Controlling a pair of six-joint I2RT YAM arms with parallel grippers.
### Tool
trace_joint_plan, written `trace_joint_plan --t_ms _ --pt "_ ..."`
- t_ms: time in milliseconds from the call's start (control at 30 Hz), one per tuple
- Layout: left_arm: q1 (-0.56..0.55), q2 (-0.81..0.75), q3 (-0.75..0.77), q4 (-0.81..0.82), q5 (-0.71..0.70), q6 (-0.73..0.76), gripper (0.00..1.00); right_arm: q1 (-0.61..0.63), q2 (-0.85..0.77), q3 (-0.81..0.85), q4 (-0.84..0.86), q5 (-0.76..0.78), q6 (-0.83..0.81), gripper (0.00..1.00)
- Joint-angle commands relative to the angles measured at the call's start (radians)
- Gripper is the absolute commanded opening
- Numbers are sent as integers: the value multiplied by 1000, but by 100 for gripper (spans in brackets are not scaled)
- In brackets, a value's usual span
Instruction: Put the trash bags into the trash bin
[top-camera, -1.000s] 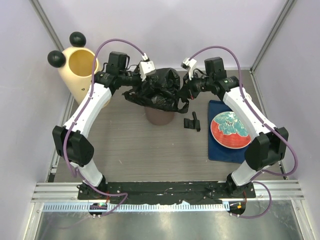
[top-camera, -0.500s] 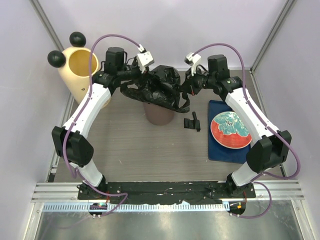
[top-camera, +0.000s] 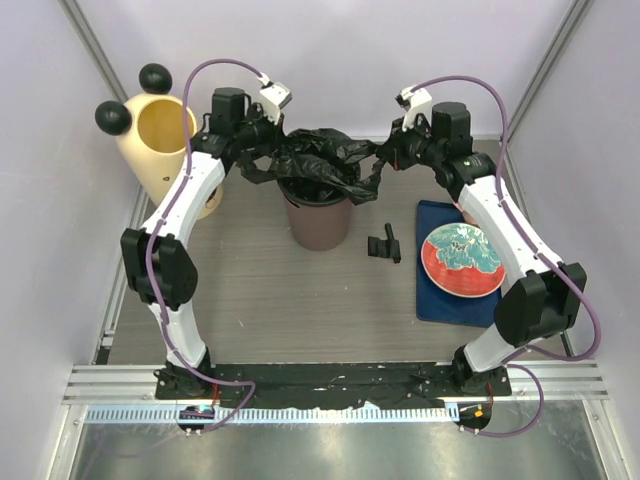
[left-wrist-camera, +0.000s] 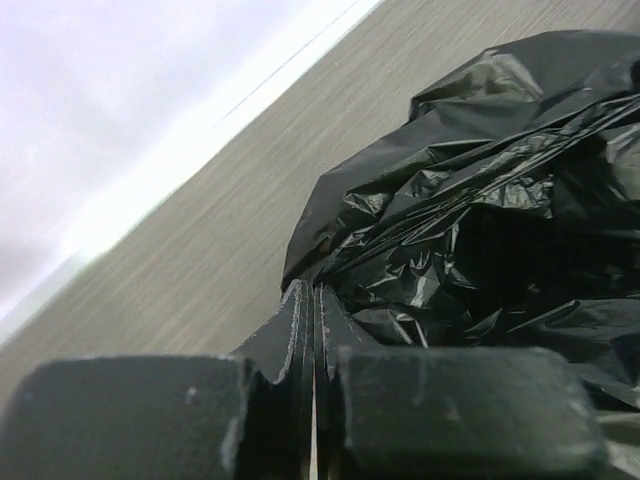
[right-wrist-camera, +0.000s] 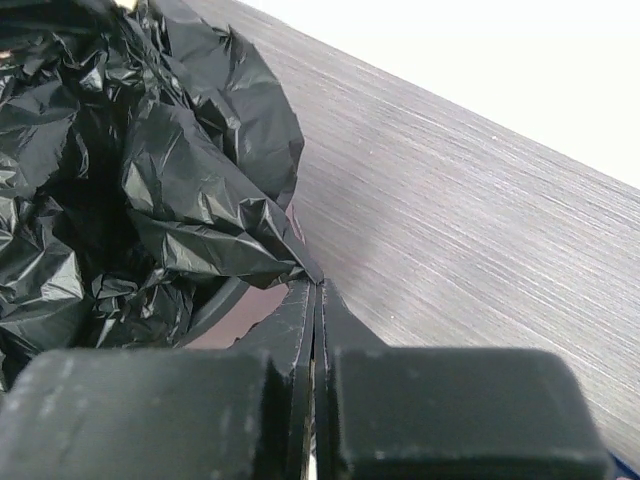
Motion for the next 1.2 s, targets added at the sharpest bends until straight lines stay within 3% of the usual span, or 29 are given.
trace_joint_plan --t_ms 0,200,433,533,567,667,900,1000,1167 --pt "7 55 90 -51 -87 -69 1 -3 49 15 90 63 60 1" --pt "7 118 129 -197 -59 -102 6 -1 103 -32 52 54 25 1" --pt "19 66 12 -159 -9 -150 10 0 105 -86 41 15 -6 1" --pt "49 37 38 -159 63 -180 30 -3 99 -68 38 -23 -9 1" --pt "77 23 46 -135 105 -194 48 -3 96 -63 38 -31 -7 1" --pt "133 -65 38 -75 148 -210 68 -4 85 -46 38 -68 0 1" --pt "142 -233 0 -157 411 39 77 -4 48 -32 40 -101 14 1" --pt "50 -261 -24 -295 384 239 78 -3 36 -34 28 -105 11 1" --pt "-109 -264 -126 -187 216 324 80 -3 13 -46 17 -115 13 1"
